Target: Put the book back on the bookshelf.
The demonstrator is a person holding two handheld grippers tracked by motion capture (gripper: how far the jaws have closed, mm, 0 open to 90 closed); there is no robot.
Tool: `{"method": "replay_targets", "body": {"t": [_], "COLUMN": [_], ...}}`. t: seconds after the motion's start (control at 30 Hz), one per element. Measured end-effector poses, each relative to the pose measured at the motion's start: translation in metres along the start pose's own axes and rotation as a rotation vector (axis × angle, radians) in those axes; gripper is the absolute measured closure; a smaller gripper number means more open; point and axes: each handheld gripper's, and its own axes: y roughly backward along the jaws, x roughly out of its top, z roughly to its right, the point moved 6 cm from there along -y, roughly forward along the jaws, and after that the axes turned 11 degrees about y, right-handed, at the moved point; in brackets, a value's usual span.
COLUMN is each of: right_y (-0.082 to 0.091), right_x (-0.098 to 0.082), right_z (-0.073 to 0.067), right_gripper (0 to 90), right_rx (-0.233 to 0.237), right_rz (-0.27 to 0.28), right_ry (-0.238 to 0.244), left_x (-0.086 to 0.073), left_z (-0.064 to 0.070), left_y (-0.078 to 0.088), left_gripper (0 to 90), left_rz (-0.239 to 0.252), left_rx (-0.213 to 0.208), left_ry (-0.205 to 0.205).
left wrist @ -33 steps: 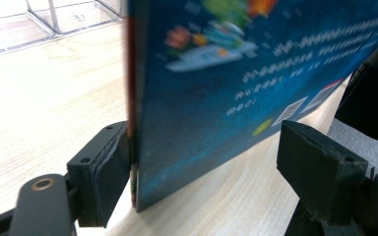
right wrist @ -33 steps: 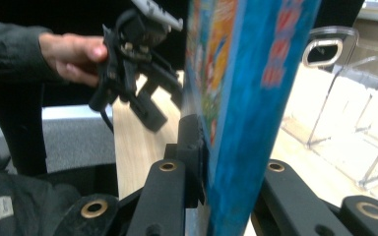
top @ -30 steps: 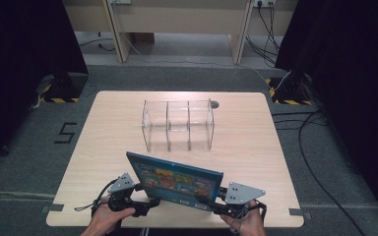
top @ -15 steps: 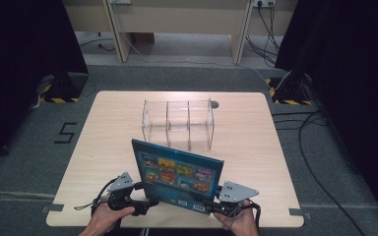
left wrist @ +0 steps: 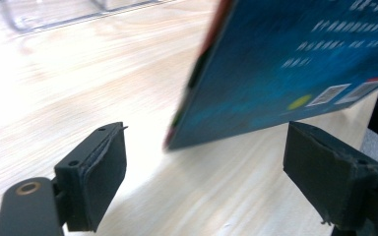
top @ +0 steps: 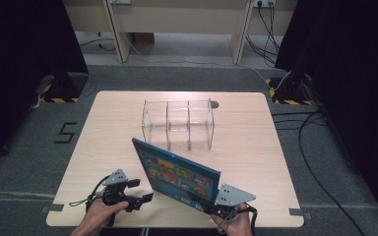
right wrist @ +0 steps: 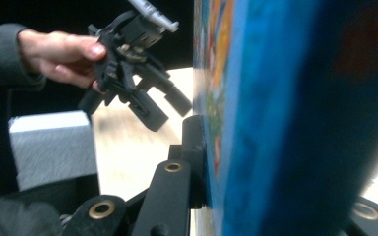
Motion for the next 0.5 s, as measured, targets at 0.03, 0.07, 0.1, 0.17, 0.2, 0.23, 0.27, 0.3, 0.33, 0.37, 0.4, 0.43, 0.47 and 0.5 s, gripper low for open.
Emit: {"method": "replay_targets", "body": {"t": [0.03, 0.07, 0.1, 0.17, 0.2, 0.23, 0.27, 0.3, 0.33, 0.37, 0.4, 0.43, 0.47, 0.5], "right_y": [0.003, 0.006, 0.009, 0.012, 0.013, 0.015, 0.015, 0.017, 0.018, 0.018, 0.019, 0.02, 0.02, 0.021], "right_x": [0.0, 0.0, 0.001, 0.002, 0.001, 0.001, 0.001, 0.002, 0.002, 0.002, 0.002, 0.002, 0.002, 0.002], "right_z": [0.003, 0.005, 0.007, 0.01, 0.012, 0.013, 0.013, 0.016, 0.016, 0.017, 0.018, 0.019, 0.02, 0.021], "right_gripper": [83.4, 83.4, 83.4, 83.5, 83.4, 83.4, 83.4, 83.5, 83.4, 83.5, 83.4, 83.4, 83.5, 83.4], "right_rx": [-0.018, -0.033, -0.049, -0.075, -0.082, -0.093, -0.093, -0.107, -0.113, -0.121, -0.125, -0.133, -0.136, -0.139], "right_rz": [-0.001, -0.004, -0.007, -0.005, -0.002, 0.004, 0.004, 0.004, 0.006, 0.009, 0.012, 0.018, 0.02, 0.026], "right_ry": [0.005, 0.011, 0.019, 0.005, 0.002, -0.004, -0.004, -0.011, -0.017, -0.02, -0.026, -0.034, -0.042, -0.047], "left_x": [-0.001, -0.004, -0.006, -0.008, -0.009, -0.01, -0.01, -0.013, -0.012, -0.012, -0.012, -0.012, -0.012, -0.012], "left_z": [-0.003, -0.009, -0.013, -0.022, -0.026, -0.028, -0.028, -0.034, -0.034, -0.034, -0.034, -0.034, -0.033, -0.033], "left_y": [0.0, 0.0, 0.0, -0.002, -0.003, -0.004, -0.004, -0.007, -0.007, -0.008, -0.008, -0.008, -0.008, -0.009], "left_gripper": [16.3, 16.3, 16.3, 16.3, 16.3, 16.3, 16.3, 14.3, 13.9, 14.2, 14.1, 14.1, 14.1, 14.1], "left_rz": [-0.015, -0.037, -0.052, -0.086, -0.096, -0.108, -0.108, -0.129, -0.124, -0.127, -0.124, -0.124, -0.122, -0.119], "left_rx": [0.026, 0.078, 0.111, 0.193, 0.218, 0.236, 0.236, 0.271, 0.266, 0.267, 0.265, 0.264, 0.263, 0.262], "left_ry": [-0.011, -0.046, -0.067, -0.111, -0.133, -0.144, -0.144, -0.18, -0.168, -0.171, -0.172, -0.172, -0.173, -0.175]}}
